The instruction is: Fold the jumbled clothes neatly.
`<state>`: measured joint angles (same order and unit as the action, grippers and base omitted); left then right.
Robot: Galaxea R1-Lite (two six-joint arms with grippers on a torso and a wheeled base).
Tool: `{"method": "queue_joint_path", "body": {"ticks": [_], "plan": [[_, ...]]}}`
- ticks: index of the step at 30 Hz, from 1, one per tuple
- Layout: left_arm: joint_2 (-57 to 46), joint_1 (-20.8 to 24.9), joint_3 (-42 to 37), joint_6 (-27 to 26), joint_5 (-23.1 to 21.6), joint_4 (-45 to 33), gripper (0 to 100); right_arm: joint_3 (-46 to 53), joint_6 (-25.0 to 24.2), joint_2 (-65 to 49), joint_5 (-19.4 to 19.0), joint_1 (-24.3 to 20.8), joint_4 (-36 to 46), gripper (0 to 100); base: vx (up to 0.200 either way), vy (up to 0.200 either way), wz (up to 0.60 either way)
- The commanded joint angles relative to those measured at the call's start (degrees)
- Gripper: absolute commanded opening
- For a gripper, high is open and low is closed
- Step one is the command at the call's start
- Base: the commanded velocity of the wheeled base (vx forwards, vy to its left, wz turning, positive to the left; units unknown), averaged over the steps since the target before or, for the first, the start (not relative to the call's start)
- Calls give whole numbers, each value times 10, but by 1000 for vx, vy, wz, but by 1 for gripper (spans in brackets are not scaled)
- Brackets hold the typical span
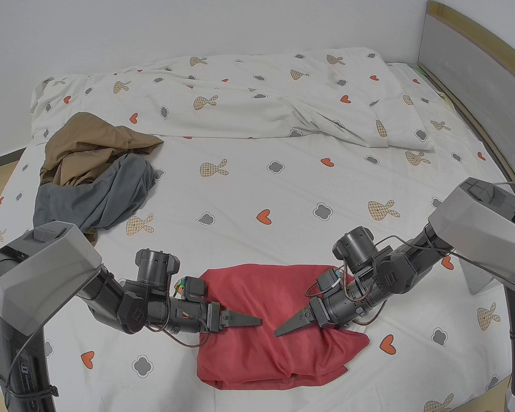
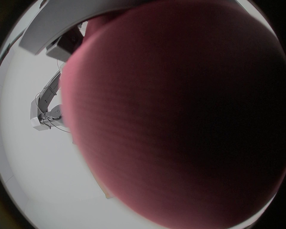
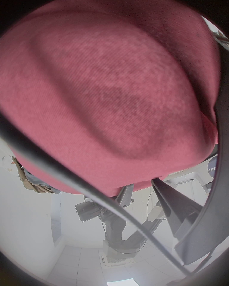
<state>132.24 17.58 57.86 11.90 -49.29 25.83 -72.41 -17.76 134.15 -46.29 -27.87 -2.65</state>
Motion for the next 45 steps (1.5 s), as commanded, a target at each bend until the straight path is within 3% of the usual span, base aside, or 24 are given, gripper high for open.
{"method": "queue_joint_path", "body": {"ticks": [1,9,27,28,31,32,41,45], "plan": [[3,0,1,4,1,1,100,1,0,1,0,2,-1,100,0,0,0],[-2,8,2,30,1,2,100,4,0,-2,-2,6,-3,100,0,0,0],[1,13,5,30,1,2,100,-8,0,1,-3,-1,-3,100,0,0,0],[2,14,3,30,1,2,0,-8,0,1,-3,-1,-3,100,0,0,0],[2,15,5,30,1,2,0,-8,0,1,-2,-1,-3,100,0,0,0],[2,15,5,30,1,2,0,-8,0,1,-2,-1,-3,0,0,0,0],[-2,21,0,29,1,6,0,-7,0,-2,-2,-7,-2,0,0,0,0],[-1,22,-13,28,2,50,0,-2,-1,-6,-2,-15,-1,0,0,0,0]]}}
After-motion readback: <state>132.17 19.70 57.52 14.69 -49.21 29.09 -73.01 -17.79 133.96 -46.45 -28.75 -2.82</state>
